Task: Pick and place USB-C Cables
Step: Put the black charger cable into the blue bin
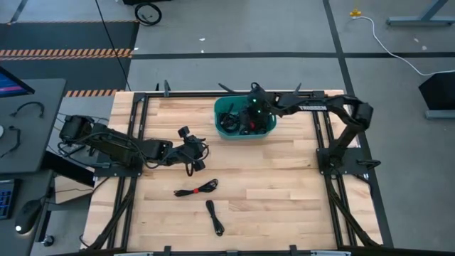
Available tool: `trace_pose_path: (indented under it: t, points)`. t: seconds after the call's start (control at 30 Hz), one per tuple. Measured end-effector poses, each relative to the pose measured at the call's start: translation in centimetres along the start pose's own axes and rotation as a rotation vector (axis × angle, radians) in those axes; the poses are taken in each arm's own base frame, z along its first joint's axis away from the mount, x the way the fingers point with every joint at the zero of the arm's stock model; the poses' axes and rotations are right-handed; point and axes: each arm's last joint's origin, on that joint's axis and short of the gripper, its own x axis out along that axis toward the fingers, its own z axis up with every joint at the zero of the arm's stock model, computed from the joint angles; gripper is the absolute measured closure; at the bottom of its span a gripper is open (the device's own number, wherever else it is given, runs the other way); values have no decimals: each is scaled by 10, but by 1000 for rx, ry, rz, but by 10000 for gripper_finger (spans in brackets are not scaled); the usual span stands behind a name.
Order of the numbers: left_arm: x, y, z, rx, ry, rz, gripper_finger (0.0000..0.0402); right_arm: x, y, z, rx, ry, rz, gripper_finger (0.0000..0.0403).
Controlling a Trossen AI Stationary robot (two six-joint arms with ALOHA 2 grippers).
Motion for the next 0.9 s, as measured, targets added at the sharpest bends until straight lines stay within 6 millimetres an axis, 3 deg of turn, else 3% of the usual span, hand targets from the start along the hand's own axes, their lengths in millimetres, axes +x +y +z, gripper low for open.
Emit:
trace_pose_path:
  t: [0.27,0.63,0.73,0.9]
  points:
    - [0,0,0,-2,0,0,276,22,-5,-6,43,63,-20,353]
    - [0,0,0,0,3,0,276,21,-7,-5,-29,30,-59,282]
    - [0,0,-1,2,7,1,276,9,-5,0,-58,-25,-68,256]
    - [0,0,-2,-7,19,2,276,-29,6,7,-99,-161,-68,230]
